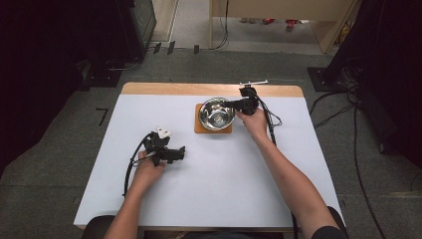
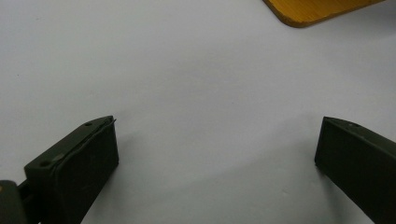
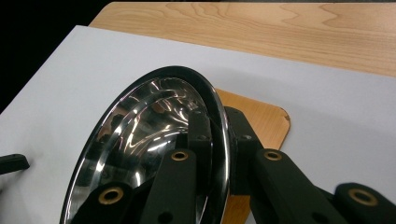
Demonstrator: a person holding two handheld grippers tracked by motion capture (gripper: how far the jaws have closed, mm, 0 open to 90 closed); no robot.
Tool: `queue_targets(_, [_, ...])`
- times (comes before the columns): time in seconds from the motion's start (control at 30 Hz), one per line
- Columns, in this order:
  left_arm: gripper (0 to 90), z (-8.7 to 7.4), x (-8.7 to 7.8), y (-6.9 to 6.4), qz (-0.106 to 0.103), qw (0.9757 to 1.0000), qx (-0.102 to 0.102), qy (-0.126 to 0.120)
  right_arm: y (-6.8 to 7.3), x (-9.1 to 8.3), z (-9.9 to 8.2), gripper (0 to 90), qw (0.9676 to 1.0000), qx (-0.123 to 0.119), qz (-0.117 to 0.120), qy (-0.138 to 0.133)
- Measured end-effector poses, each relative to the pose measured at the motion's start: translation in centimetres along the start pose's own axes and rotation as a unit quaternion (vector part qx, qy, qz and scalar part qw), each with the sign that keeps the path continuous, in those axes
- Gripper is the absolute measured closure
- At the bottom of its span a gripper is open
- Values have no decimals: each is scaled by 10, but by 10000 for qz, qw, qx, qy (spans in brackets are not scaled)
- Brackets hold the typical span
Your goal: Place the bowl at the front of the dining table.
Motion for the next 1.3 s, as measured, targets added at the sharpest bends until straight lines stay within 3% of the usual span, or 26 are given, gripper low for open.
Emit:
queue_targets(0.33, [0,0,0,0,0,10000,-4,-2,-8,8,-7,819,9998,-22,-181,76])
queue_targets(1.03, [0,0,0,0,2,10000,2,-2,-13,13,-10,805,9997,-93,-219,96])
queue_targets(1.3, [0,0,0,0,2,10000,0,-3,-15,17,-14,754,9995,-92,-229,197])
Point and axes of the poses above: each handheld gripper's, and its own axes: x roughly forward along the jaws, z roughly out of its top, y roughly to its left, the point moved 9 cm from there along x, roughly forward along the jaws, and after that the axes turned 12 degrees about x, right-handed, at the moved point
